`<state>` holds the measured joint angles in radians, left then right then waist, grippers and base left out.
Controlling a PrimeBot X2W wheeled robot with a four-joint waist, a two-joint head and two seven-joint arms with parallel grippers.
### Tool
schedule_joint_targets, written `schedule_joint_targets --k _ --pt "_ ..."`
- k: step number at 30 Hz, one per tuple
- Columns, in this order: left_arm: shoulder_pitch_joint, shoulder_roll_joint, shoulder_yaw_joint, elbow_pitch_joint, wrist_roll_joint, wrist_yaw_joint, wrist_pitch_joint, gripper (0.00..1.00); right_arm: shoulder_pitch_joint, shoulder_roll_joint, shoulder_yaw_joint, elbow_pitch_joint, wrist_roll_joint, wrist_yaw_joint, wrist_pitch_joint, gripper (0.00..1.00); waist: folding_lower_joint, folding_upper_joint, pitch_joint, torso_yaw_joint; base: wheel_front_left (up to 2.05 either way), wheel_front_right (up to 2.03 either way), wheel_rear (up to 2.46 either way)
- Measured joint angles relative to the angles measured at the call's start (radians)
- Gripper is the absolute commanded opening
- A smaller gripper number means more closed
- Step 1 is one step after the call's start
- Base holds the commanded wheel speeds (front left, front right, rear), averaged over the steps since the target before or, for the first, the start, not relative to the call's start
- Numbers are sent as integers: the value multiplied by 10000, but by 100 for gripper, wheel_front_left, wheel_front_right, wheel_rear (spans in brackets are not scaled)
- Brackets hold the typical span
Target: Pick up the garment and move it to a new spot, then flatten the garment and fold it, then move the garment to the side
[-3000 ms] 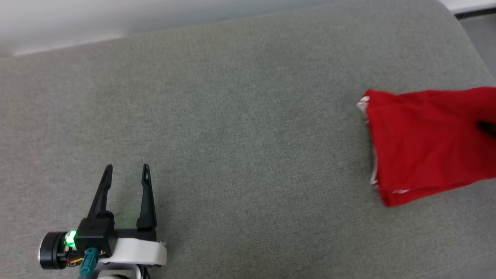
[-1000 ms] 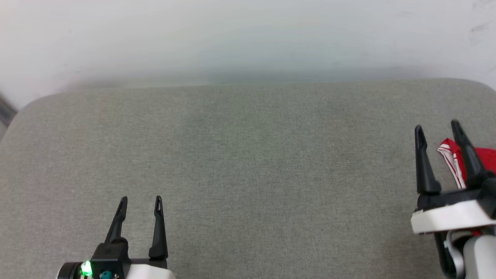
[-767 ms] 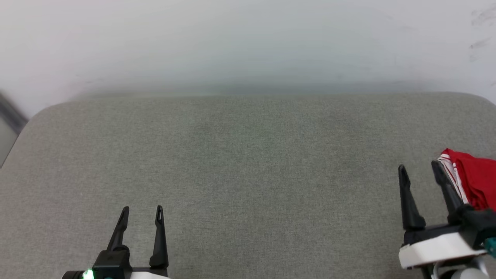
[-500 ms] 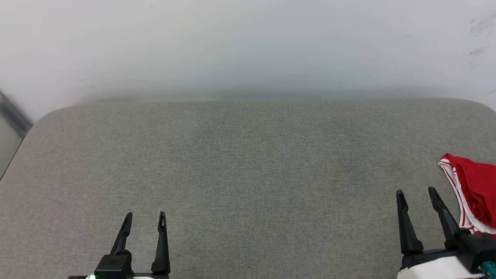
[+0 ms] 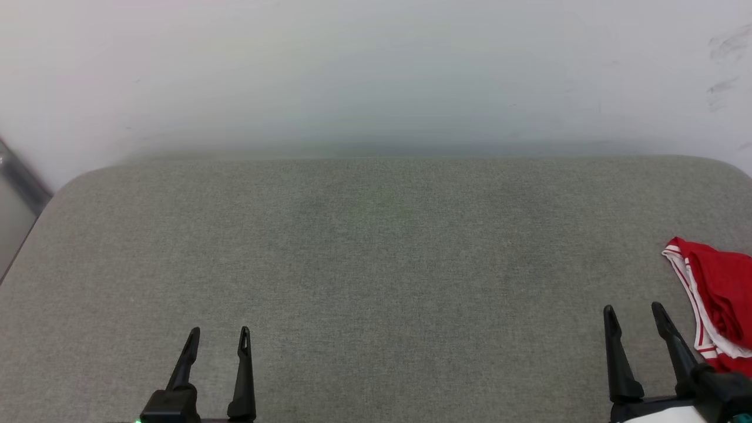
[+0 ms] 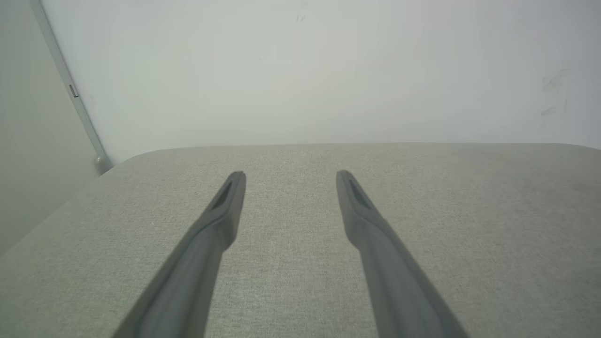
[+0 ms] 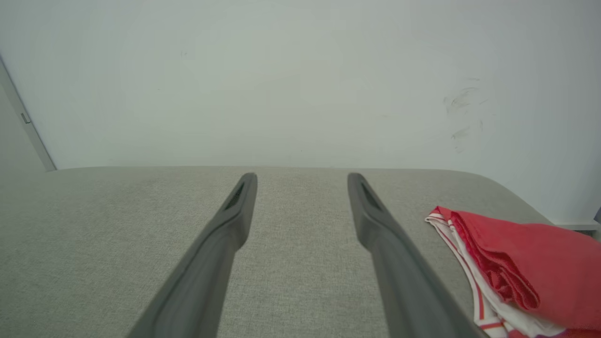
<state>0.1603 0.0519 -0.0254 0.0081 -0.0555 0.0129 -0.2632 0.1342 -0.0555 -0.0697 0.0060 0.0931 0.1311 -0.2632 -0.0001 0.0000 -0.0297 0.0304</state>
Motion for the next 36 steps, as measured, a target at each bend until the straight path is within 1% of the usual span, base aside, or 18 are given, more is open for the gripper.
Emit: schedule_joint_targets --k 1,7,8,9,18,19,36 --pt "1 -2 19 19 15 4 0 0 0 2 6 12 0 0 0 0 0 0 -7 -3 0 0 0" --pt "96 -10 -10 533 -144 -21 52 0 23 6 36 512 109 0 79 0 0 0 -9 -8 0 0 0" --pt "100 -10 -2 562 -337 -40 84 0 23 6 44 548 309 0 102 0 1 0 -6 -10 0 0 0" --pt "89 -6 10 619 -1005 -58 228 0 7 4 44 619 957 0 244 0 1 0 2 -18 0 0 0" --pt "-210 21 81 874 -2869 -222 594 0 -158 -2 42 851 2748 0 637 0 2 0 27 -40 0 0 0" --pt "-314 33 105 943 -3444 -303 721 0 -243 -4 38 922 3300 0 761 0 1 0 35 -47 0 0 0" --pt "-863 90 309 1273 -6330 -568 1329 0 -756 -21 2 1239 6121 -2 1407 0 1 1 81 -87 0 0 0"
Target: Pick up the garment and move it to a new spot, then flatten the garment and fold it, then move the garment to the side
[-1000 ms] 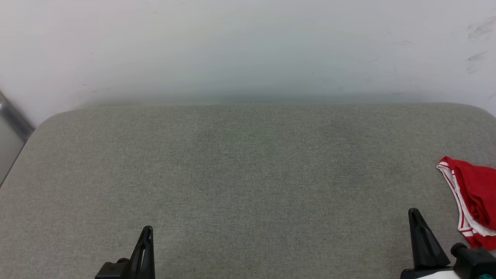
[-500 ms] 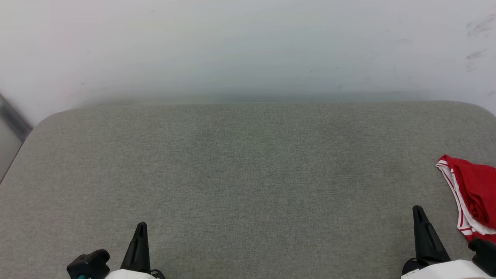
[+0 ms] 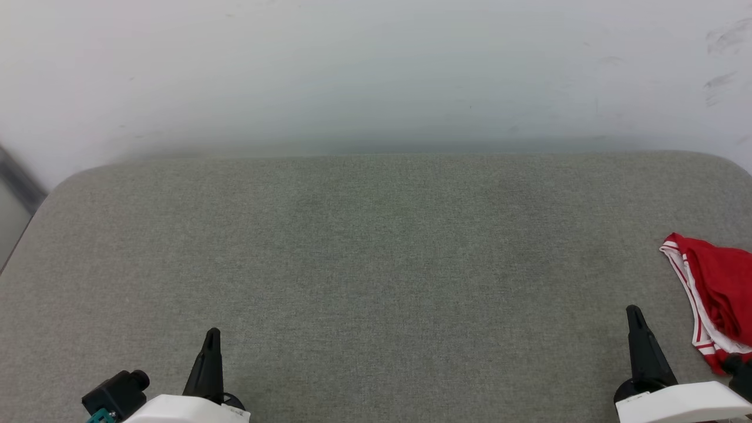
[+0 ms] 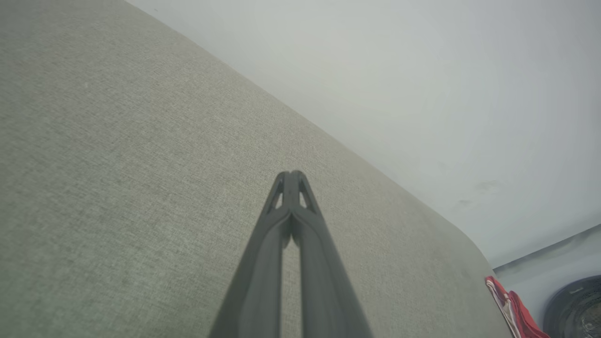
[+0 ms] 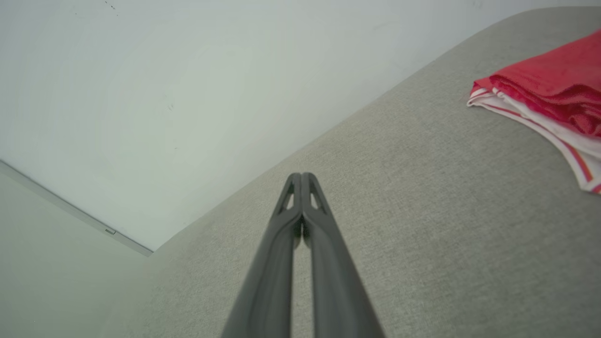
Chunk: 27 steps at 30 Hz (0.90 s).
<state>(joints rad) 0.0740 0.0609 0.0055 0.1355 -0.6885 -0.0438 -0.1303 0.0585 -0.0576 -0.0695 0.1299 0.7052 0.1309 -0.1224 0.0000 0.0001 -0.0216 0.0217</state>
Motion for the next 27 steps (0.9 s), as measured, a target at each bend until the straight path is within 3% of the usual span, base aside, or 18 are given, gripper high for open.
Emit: schedule_joint_targets --k 27 --pt "-627 33 297 414 -3607 -284 836 0 -593 -12 -94 426 3498 0 819 0 0 -1 73 -64 0 0 0"
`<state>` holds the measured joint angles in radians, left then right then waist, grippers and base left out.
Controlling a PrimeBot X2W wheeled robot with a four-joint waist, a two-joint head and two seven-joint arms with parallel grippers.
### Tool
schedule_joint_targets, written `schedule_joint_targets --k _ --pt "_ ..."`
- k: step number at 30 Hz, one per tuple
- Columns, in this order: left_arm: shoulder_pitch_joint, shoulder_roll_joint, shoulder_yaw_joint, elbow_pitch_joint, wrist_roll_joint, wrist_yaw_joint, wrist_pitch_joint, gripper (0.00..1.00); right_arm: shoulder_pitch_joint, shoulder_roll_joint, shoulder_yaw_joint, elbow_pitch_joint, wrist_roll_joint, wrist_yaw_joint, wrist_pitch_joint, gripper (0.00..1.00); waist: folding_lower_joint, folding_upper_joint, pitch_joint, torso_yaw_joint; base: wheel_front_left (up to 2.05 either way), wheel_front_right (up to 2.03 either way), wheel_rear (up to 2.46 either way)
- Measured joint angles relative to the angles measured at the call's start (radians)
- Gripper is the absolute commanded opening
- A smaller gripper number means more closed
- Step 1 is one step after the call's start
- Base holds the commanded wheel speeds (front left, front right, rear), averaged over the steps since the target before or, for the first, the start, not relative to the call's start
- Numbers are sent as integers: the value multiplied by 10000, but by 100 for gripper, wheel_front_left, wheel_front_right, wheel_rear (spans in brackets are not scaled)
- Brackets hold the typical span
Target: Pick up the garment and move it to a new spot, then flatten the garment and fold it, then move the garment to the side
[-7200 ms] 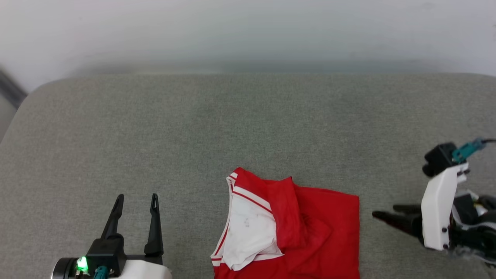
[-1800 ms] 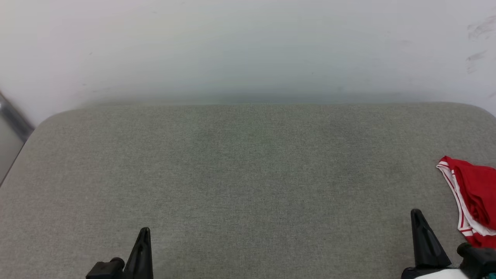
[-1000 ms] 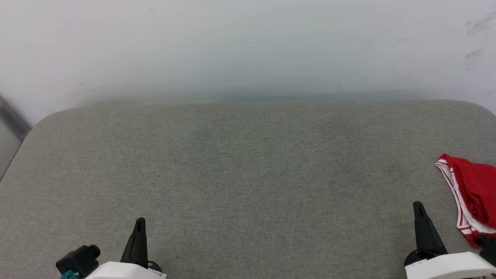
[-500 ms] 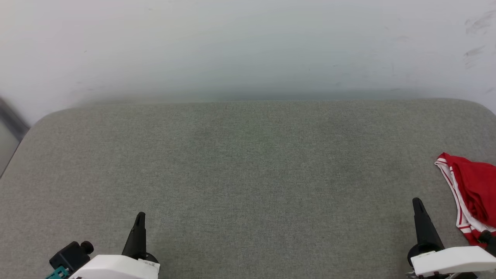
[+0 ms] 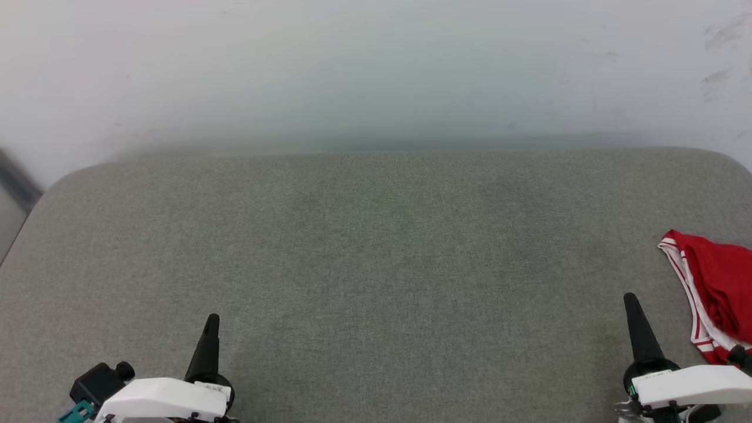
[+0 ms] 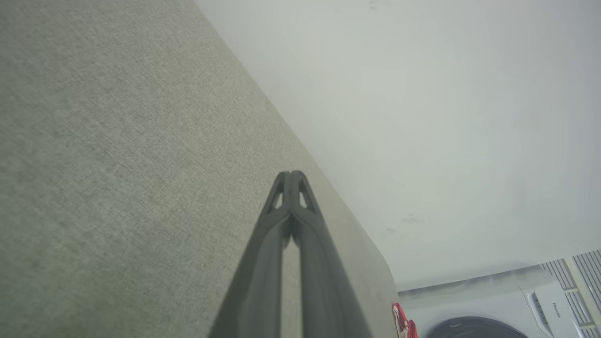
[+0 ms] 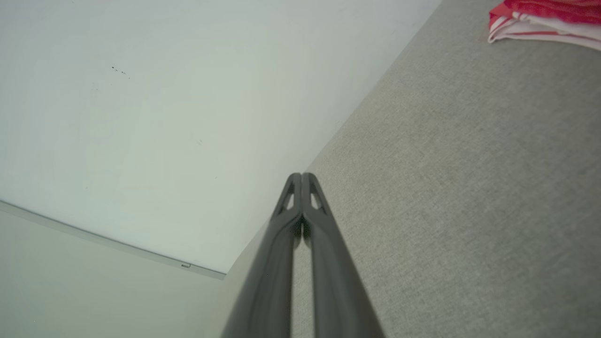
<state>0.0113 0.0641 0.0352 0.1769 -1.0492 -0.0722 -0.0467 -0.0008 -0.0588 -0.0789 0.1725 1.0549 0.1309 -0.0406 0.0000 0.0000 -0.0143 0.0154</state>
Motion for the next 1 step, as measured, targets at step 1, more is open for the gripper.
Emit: schedule_joint_targets --k 1 --pt "-15 2 10 15 -125 -33 21 0 -1 0 -10 19 125 0 61 0 0 0 3 -3 0 0 0"
